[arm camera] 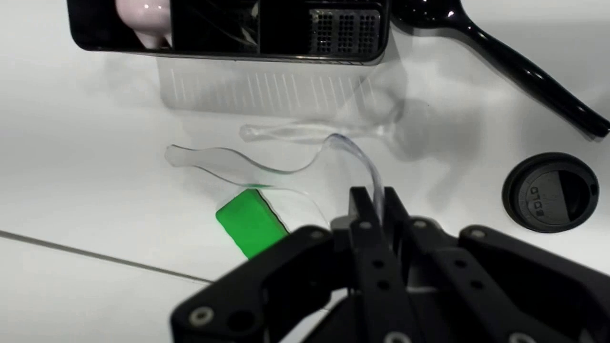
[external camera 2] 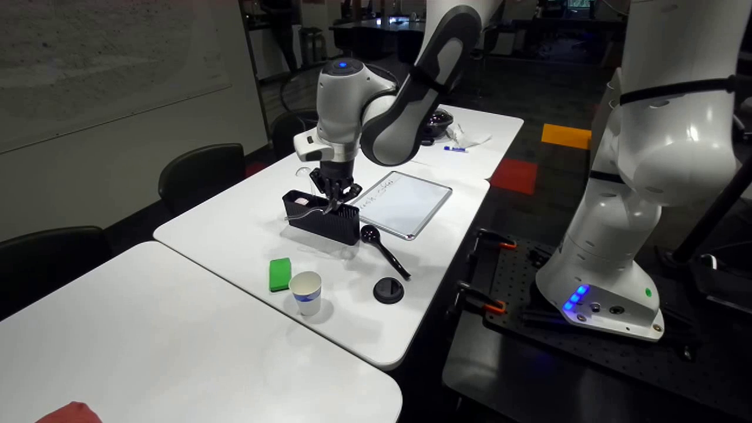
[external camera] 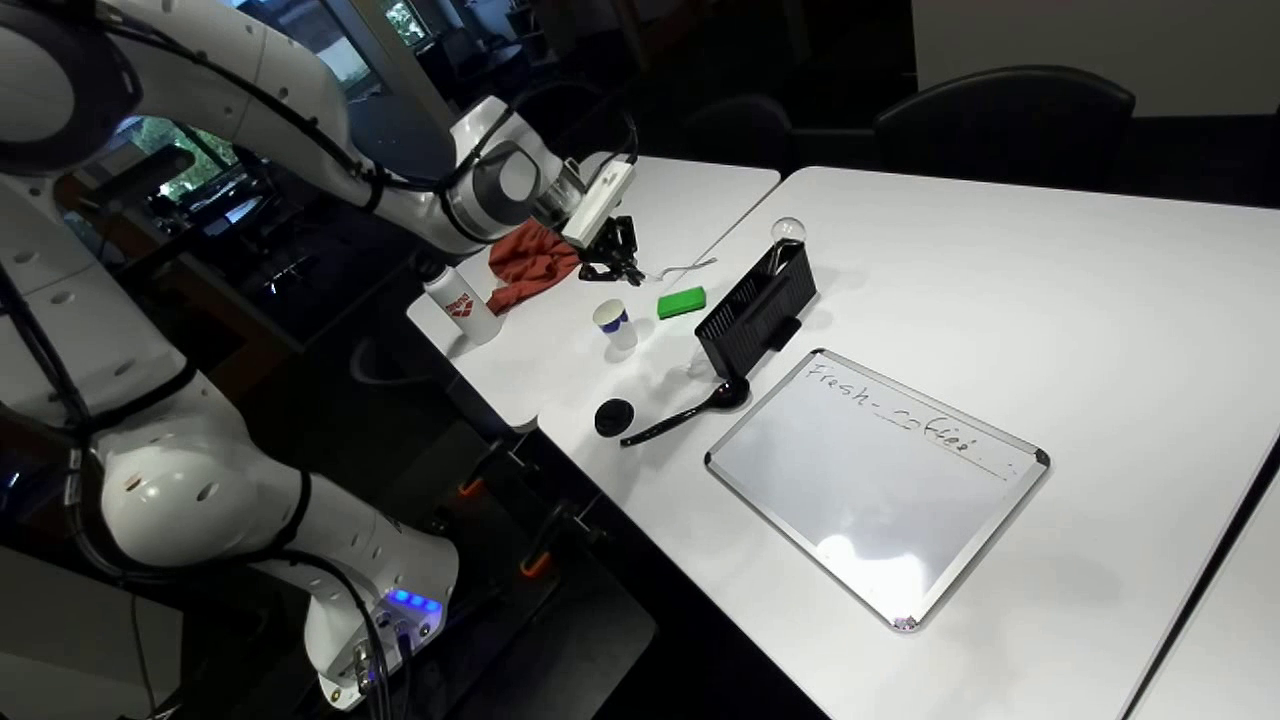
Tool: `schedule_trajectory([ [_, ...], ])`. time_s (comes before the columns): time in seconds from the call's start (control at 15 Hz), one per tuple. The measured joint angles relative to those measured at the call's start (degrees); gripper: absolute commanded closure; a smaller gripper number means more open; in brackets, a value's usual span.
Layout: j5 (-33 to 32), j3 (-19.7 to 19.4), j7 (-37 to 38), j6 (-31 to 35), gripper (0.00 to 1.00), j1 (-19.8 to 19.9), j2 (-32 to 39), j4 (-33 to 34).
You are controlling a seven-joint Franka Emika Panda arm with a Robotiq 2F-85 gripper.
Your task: Remove the spoon and ladle from the rack, put them on the table, and then move the rack to the right
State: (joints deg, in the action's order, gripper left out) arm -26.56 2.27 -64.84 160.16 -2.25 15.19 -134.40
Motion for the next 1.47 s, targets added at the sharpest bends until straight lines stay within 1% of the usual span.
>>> schedule_trajectory([
  [0.13,-8.76,-3.93,7.09,7.93,0.98,-2.08,3.25,-0.71],
  [0.27,-15.11,-8.99,14.03,14.34,0.98,-5.17,6.13,-0.55],
  [0.33,-17.08,-11.56,17.08,16.80,0.92,-6.94,7.28,-0.40],
  [0.4,-17.73,-13.81,19.79,18.50,0.92,-8.63,8.31,-0.26],
  [0.47,-17.78,-15.24,21.37,19.39,0.92,-9.85,9.11,-0.12],
  [0.53,-17.78,-15.79,22.02,19.53,0.92,-10.42,9.60,0.10],
  [0.6,-17.78,-15.82,22.44,19.53,0.98,-10.61,9.79,0.28],
  [0.8,-17.78,-15.99,22.45,19.52,0.98,-10.86,9.99,0.42],
  [0.93,-18.91,-17.65,22.42,19.67,0.98,-12.35,11.03,0.93],
  [1.07,-20.83,-20.85,22.54,21.17,0.98,-15.51,12.77,1.96],
  [1.2,-22.18,-25.06,22.69,24.00,0.98,-19.79,14.87,3.16],
  [1.33,-22.18,-29.19,22.79,27.72,0.98,-24.08,17.27,4.16],
  [1.47,-21.11,-32.26,23.70,31.41,0.98,-27.51,20.12,4.83],
])
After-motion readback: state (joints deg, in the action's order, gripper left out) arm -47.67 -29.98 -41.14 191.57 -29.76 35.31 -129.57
